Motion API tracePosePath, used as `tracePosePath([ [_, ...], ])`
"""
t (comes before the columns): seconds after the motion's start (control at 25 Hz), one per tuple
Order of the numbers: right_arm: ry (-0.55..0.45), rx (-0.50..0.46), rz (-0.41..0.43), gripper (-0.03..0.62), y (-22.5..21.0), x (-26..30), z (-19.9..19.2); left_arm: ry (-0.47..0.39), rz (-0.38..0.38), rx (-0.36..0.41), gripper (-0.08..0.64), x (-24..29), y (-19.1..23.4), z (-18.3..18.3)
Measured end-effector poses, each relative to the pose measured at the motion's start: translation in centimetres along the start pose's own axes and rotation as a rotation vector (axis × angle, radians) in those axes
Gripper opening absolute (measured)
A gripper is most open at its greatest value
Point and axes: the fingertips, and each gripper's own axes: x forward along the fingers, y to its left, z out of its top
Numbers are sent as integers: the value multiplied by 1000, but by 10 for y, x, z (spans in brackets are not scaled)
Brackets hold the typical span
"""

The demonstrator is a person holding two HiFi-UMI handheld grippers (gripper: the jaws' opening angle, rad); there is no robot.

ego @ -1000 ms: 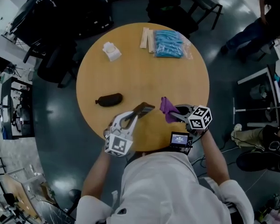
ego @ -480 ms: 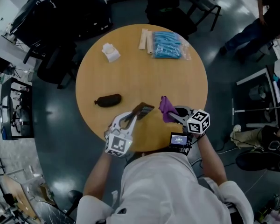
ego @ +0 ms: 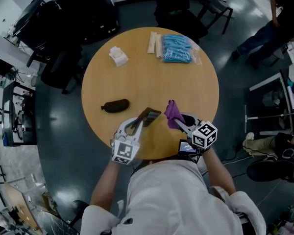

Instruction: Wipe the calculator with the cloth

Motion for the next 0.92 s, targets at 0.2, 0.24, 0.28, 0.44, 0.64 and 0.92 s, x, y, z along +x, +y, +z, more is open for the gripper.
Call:
tracePosePath([
  [0.2, -14, -35, -12, 87, 13, 7, 3, 0, 19, -62, 43, -2, 4, -3],
  [0.24, -19, -35, -11, 87, 15, 7, 3, 2, 24, -71, 43, -2, 5, -4],
  [0.28, -24, -36, -12, 87, 17, 7, 4, 3, 30, -80, 43, -3, 5, -5],
  [0.44, -41, -42, -16, 87, 22, 7, 7, 0, 38, -109, 43, -4, 5, -6],
  [0.64, -53, -55, -19, 87, 25, 7, 11, -3, 39, -112, 43, -7, 3, -5],
  [0.92, -60, -65, -15, 87, 31, 5, 10, -8, 43, -126, 43, -13, 0, -6],
])
